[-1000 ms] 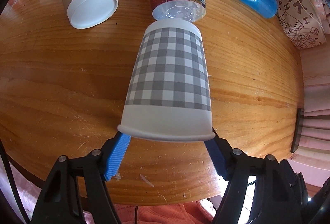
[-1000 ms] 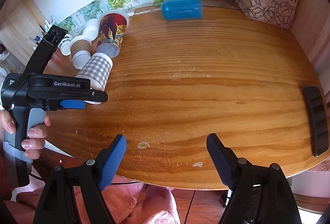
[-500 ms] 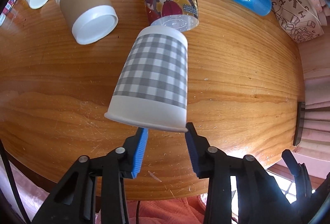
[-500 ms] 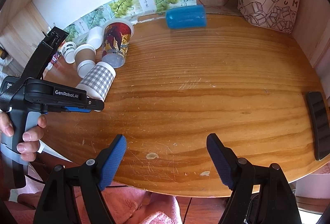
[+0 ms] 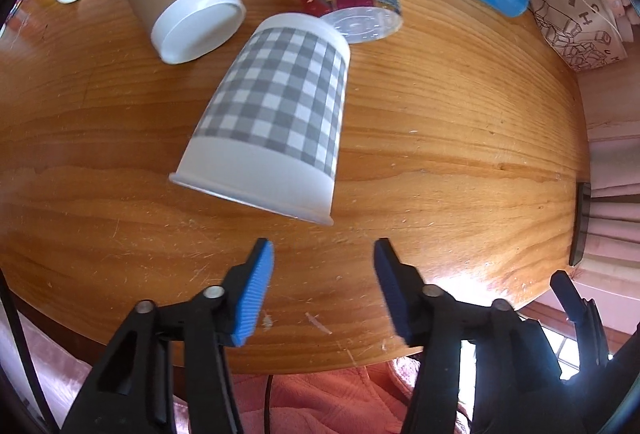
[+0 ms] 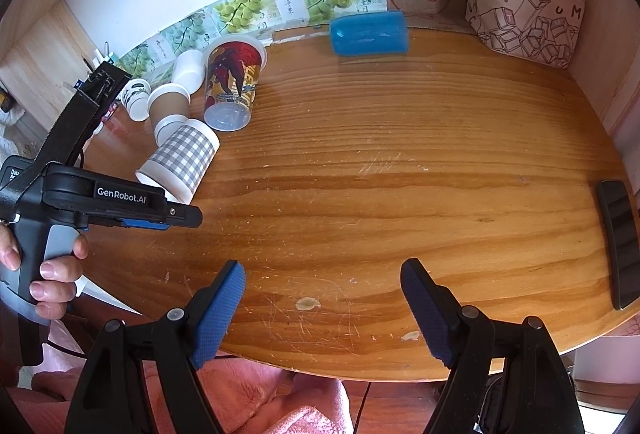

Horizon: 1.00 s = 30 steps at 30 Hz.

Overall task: Flip cup upright
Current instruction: 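Lift the plaid cup off the desk with the left gripper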

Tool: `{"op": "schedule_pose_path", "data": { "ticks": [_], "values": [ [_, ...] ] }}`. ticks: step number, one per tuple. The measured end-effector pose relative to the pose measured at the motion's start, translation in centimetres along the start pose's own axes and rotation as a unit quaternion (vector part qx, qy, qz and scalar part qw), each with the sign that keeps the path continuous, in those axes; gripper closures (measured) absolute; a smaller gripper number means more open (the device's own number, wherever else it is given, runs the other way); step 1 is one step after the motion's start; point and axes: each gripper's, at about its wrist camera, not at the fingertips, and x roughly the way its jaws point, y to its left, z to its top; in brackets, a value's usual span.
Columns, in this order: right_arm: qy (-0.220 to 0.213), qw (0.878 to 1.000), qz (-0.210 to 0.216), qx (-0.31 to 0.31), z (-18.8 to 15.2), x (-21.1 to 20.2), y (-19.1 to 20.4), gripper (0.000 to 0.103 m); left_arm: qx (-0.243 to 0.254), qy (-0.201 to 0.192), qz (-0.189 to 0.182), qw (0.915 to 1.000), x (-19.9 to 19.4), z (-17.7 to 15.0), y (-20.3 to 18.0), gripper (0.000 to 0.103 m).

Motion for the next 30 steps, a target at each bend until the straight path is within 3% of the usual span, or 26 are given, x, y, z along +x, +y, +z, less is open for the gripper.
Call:
{"op": "schedule_pose_path", "data": {
  "ticks": [5, 15, 30],
  "values": [
    [0.003, 1.0, 0.0, -0.012, 0.0, 0.2, 0.8, 0.022, -0.002, -0.021, 0.013, 0.9997, -0.5, -0.5, 1.8, 0.025],
    [0.014, 1.0, -0.006, -0.022, -0.1, 0.7, 1.9, 0.022, 0.033, -0.084, 0.019, 0.9958, -1.5, -0.7, 4.8, 0.025],
    [0.031, 0.999, -0.019, -0.031, 0.0, 1.6, 3.2, 0.022, 0.047, -0.113, -0.011, 0.9924, -1.1, 0.5, 5.7, 0.025]
  ]
}}
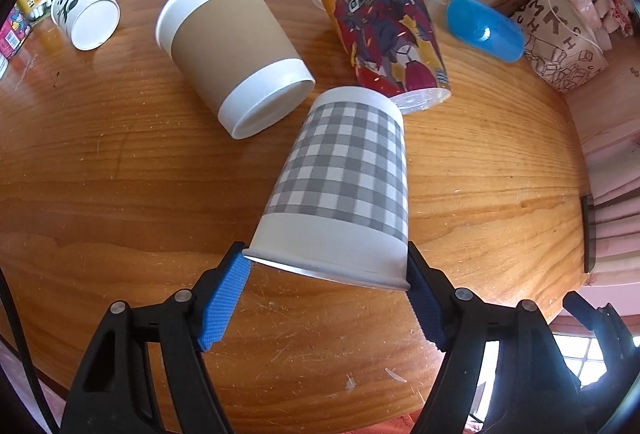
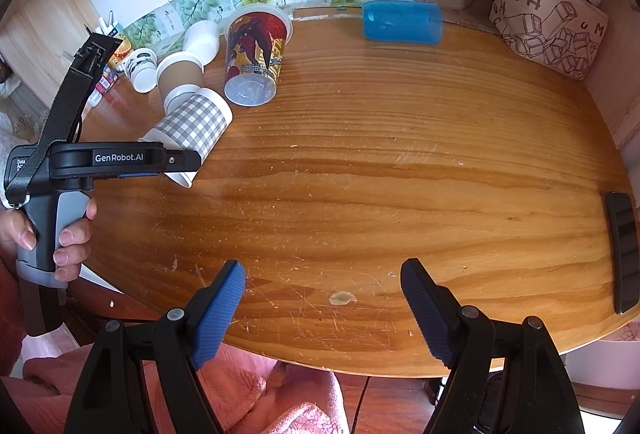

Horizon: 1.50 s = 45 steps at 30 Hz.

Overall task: Flip cup upright
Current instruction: 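Lift the plaid cup off the desk with the left gripper, then rotate the held cup with the left gripper until its opening faces up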

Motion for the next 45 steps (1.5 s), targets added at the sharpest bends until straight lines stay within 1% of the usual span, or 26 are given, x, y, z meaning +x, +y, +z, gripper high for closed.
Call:
{"op": "schedule_pose_path", "data": {
  "ticks": [5, 9, 14, 17, 21, 23, 27, 29, 32, 34, 37, 41, 42, 44, 45],
  "values": [
    [0.003, 1.0, -0.003, 0.0, 0.1, 0.1, 0.2, 0.022, -0.004, 0.001, -0.006, 1.0, 0.3, 0.0, 0.0, 0.027],
    [0.005, 1.0, -0.005, 0.001, 0.1, 0.2, 0.1, 0.022, 0.001, -0.003, -0.003, 1.0, 0.1, 0.0, -0.4, 0.028],
    [0.003, 1.0, 0.0, 0.005, 0.2, 0.2, 0.0, 0.022, 0.01, 0.003, 0.009, 0.9999, -0.3, 0.0, -0.9, 0.028],
    [0.0, 1.0, 0.006, 0.005, 0.3, 0.2, 0.0, 0.022, 0.019, 0.019, 0.025, 0.9993, -0.6, -0.1, -1.2, 0.028],
    [-0.011, 1.0, 0.02, 0.006, 0.9, 0.1, 0.0, 0.022, 0.034, 0.055, 0.054, 0.9965, -1.1, -0.5, -1.9, 0.028],
    [-0.019, 0.999, 0.025, 0.007, 1.1, 0.0, 0.1, 0.022, 0.041, 0.074, 0.068, 0.9941, -1.4, -0.7, -2.2, 0.028],
    [-0.034, 0.999, 0.035, 0.013, 1.2, -0.2, 0.1, 0.022, 0.069, 0.111, 0.106, 0.9857, -2.0, -1.2, -2.9, 0.028],
    [-0.04, 0.998, 0.039, 0.019, 1.1, -0.3, 0.0, 0.022, 0.085, 0.126, 0.124, 0.9805, -2.3, -1.2, -3.4, 0.028],
    [-0.05, 0.997, 0.043, 0.029, 1.0, -0.5, -0.3, 0.022, 0.119, 0.161, 0.147, 0.9686, -2.5, -1.2, -4.4, 0.028],
    [-0.055, 0.997, 0.044, 0.037, 0.8, -0.6, -0.7, 0.022, 0.15, 0.196, 0.17, 0.9542, -2.4, -1.1, -5.3, 0.028],
    [-0.061, 0.996, 0.041, 0.05, 0.3, -0.8, -1.3, 0.022, 0.189, 0.234, 0.182, 0.9361, -2.4, -1.0, -6.3, 0.028],
    [-0.063, 0.995, 0.029, 0.068, -0.4, -1.1, -2.3, 0.022, 0.228, 0.282, 0.178, 0.9145, -2.0, -0.5, -7.9, 0.028],
    [-0.063, 0.995, 0.027, 0.071, -0.5, -1.1, -2.6, 0.022, 0.238, 0.297, 0.178, 0.9077, -1.8, -0.3, -8.2, 0.028],
    [-0.063, 0.995, 0.021, 0.08, -0.9, -1.3, -3.1, 0.022, 0.25, 0.319, 0.18, 0.8965, -1.3, -0.1, -8.2, 0.028],
    [-0.062, 0.994, 0.019, 0.084, -1.0, -1.3, -3.4, 0.022, 0.258, 0.331, 0.182, 0.8892, -0.9, 0.1, -8.5, 0.028]
  ]
}}
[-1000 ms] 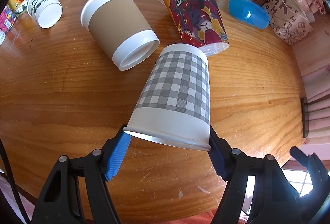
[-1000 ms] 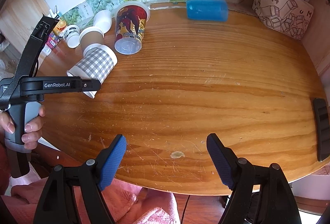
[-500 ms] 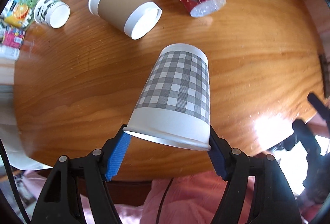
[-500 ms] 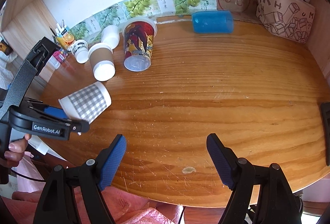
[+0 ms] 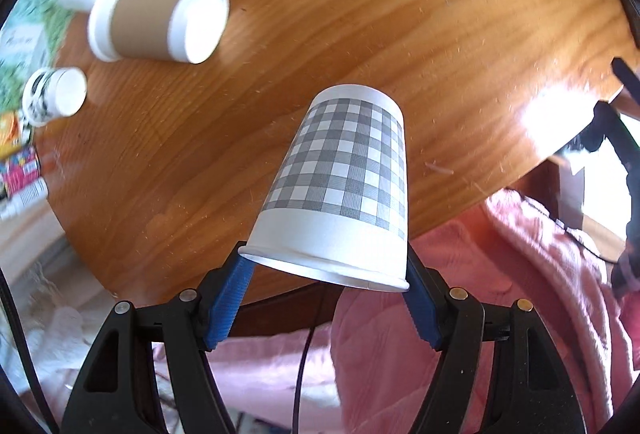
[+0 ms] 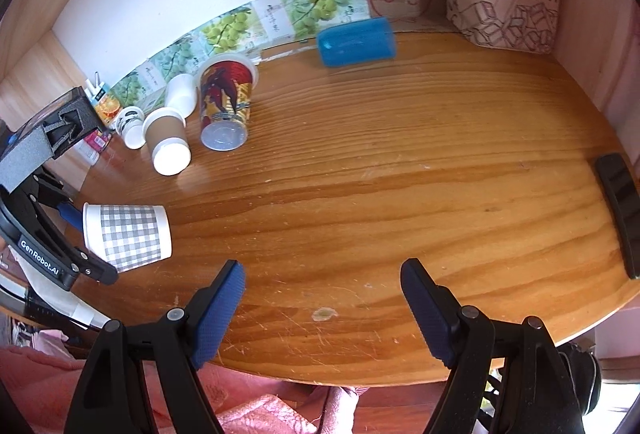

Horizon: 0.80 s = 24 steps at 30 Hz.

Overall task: Flip cup upright
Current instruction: 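Rotate the held cup with the left gripper until its opening faces up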

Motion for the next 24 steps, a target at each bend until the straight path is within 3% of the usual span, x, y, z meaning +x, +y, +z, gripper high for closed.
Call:
{"op": "schedule_pose_path", "data": {
  "ticks": [4, 10, 18, 24],
  "values": [
    [0.004, 1.0, -0.011, 0.011, -0.1, -0.1, -0.7, 0.022, 0.038, 0.044, 0.013, 0.9982, 1.4, 0.9, 0.3, 0.028],
    [0.01, 1.0, -0.023, 0.019, 0.0, 0.0, -1.3, 0.022, 0.057, 0.11, -0.014, 0.9923, 2.1, 2.5, 0.3, 0.028],
    [0.014, 0.999, -0.029, 0.035, 0.2, 0.3, -2.0, 0.022, 0.053, 0.141, -0.022, 0.9884, 1.6, 5.0, 0.8, 0.027],
    [0.016, 0.999, -0.034, 0.04, 0.0, 0.3, -2.4, 0.022, 0.049, 0.14, -0.026, 0.9886, 0.8, 6.4, 1.2, 0.023]
  ]
}}
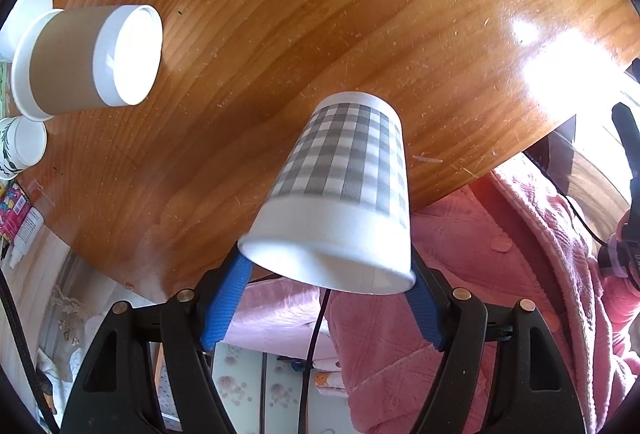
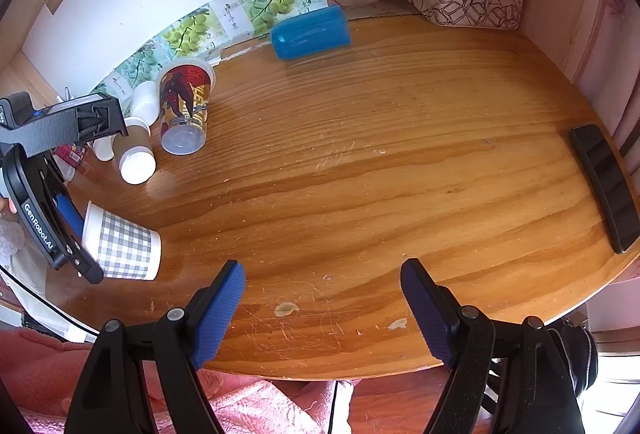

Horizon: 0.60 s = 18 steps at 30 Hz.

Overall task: Flip cup upright
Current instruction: 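Rotate the held cup with the left gripper until its opening faces up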

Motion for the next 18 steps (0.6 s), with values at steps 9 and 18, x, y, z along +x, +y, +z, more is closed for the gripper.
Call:
{"op": "schedule_pose_path", "data": {
  "ticks": [9, 18],
  "values": [
    [0.004, 1.0, -0.004, -0.002, 0.5, 0.1, -0.4, 0.022, -0.017, -0.063, -0.021, 0.9977, -2.6, -0.8, 1.3, 0.018],
    [-0.002, 0.999, 0.001, -0.045, 1.5, -0.5, 1.0, 0.022, -0.052, -0.171, -0.049, 0.9827, -3.7, -5.2, 2.6, 0.018]
  ]
}}
